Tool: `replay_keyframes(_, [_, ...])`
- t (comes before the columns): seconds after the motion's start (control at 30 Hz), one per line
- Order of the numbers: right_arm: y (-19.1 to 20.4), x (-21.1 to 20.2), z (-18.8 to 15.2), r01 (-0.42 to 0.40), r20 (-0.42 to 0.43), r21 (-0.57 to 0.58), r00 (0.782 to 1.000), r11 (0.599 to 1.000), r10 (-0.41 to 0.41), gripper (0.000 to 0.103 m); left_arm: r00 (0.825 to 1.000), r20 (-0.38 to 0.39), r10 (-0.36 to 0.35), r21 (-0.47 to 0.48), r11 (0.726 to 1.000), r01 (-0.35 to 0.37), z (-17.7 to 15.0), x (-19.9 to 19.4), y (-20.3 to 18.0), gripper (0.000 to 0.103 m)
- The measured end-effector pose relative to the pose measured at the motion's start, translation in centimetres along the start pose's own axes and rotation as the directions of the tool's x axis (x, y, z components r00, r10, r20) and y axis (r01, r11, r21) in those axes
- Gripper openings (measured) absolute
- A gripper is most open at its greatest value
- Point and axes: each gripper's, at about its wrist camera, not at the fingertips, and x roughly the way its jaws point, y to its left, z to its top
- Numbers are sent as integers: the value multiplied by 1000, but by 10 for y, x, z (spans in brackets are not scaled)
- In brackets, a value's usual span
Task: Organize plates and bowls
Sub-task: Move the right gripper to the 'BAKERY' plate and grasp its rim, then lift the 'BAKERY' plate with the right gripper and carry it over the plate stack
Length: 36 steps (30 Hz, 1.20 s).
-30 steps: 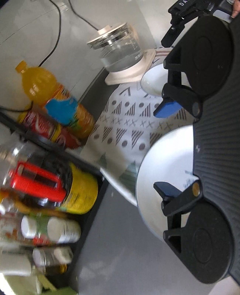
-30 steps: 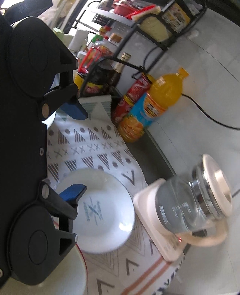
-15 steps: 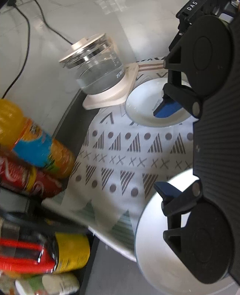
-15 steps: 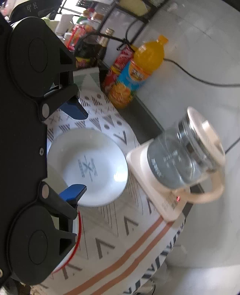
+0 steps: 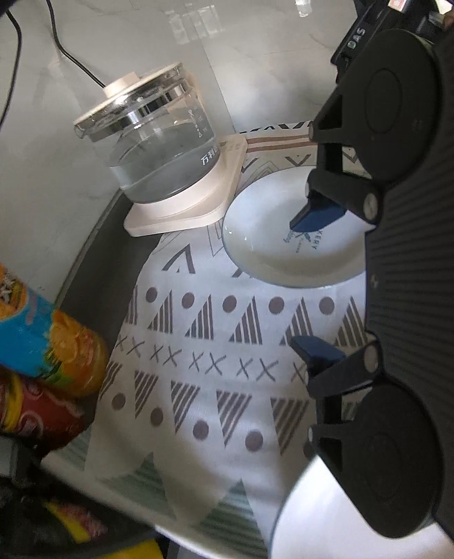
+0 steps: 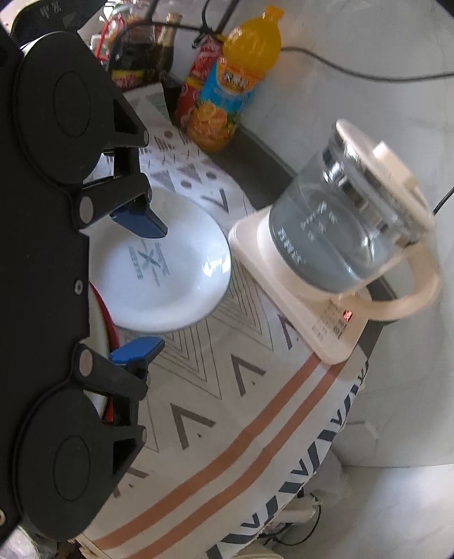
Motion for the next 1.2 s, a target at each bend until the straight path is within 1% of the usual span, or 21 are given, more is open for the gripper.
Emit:
replay_keyframes(0.03, [-1,4,3,14,-10,-2,1000,1000,-14,58,1000,-9,1,-1,1000,-1,2,5,-1,54])
replay_keyframes(0.1, [-4,14,8,35,-34,4,999,999,-35,56,1000,-31,5,-11,1000,-5,4,17,-1,42])
replay_keyframes(0.2, [-10,29,14,63,-78,20,995,998,-61,48,998,-61,0,-30,1000,-2,7,32,-2,34])
replay_keyframes(0.37, [-17,52,22,64,-145,20,988,998,-60,39,996,-88,7,-32,999,-10,9,49,-4,29])
replay_keyframes(0.47, [-22,67,27,79,-185,18,980,997,-74,34,994,-109,16,-36,999,-20,9,59,-4,24])
replay_keyframes(0.53, [-23,74,31,82,-209,11,975,997,-78,33,992,-121,21,-41,999,-26,9,65,-4,20])
replay_keyframes(0.7, [-23,88,36,96,-259,-14,961,995,-96,28,990,-139,36,-50,998,-43,10,76,-5,15])
replay_keyframes(0.83, [-22,98,39,74,-293,-27,953,997,-78,25,991,-133,33,-58,997,-41,9,77,-4,15])
replay_keyframes(0.87, [-22,99,41,69,-299,-27,951,997,-73,23,991,-132,32,-59,997,-40,10,78,-5,14])
replay_keyframes(0.93, [-22,102,43,48,-305,-25,951,999,-54,19,991,-128,38,-59,997,-46,9,77,-4,10])
replay_keyframes(1.0, [-21,100,43,43,-292,-33,955,999,-51,18,993,-110,46,-54,997,-52,8,74,-4,9])
replay_keyframes(1.07, [-19,96,43,14,-259,-59,966,998,-28,14,995,-87,52,-43,998,-56,8,68,-3,9])
replay_keyframes(1.1, [-19,93,43,1,-227,-64,974,998,-16,12,996,-74,47,-44,998,-51,9,64,-2,9])
replay_keyframes(1.2, [-16,84,46,-55,-194,-63,980,997,42,7,998,-54,38,-58,997,-41,13,54,3,9])
